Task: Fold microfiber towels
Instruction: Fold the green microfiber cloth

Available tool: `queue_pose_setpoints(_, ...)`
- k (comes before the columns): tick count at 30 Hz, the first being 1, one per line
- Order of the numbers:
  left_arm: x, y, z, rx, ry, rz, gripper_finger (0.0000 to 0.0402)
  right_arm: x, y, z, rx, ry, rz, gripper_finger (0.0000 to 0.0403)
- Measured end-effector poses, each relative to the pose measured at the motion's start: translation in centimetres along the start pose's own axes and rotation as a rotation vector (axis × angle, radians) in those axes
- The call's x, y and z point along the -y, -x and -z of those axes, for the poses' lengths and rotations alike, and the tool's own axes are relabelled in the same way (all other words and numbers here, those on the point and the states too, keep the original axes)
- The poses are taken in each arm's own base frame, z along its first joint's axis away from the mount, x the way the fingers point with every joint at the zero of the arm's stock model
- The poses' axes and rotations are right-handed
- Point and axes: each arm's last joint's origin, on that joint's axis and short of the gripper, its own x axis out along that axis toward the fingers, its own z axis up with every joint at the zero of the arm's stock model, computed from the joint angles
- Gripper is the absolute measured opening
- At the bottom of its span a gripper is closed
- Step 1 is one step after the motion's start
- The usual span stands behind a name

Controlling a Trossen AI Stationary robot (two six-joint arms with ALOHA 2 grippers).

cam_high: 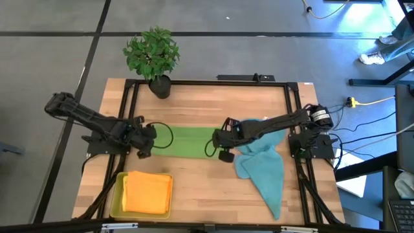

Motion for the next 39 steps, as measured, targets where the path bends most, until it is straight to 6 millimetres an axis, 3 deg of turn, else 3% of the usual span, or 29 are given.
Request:
queue_pose_setpoints(8, -1.6, -1.7, -1.3, -0.084, 0.105, -0.097, 0.0000, 2.2, -0.9, -0.7, 0.015, -0.067, 0.028, 0.0007)
queue_pose_setpoints(20, -2.9, -5.2, -3.4, -0.223, 0.071, -0.084, 0.0000, 5.1, -5.3, -0.2, -0.089, -0.112, 0.069, 0.0004)
queue_pose_setpoints(30, -3.3, -5.9, -3.5, -0.295, 0.104, -0.040, 0.0001, 6.0, -5.8, -0.9, -0.036, -0.107, 0.058, 0.0021)
queue_pose_setpoints(39, -3.3, -5.9, -3.4, -0.294, 0.073, -0.041, 0.0054, 6.2, -5.8, -1.0, -0.037, -0.112, 0.060, 0.0069)
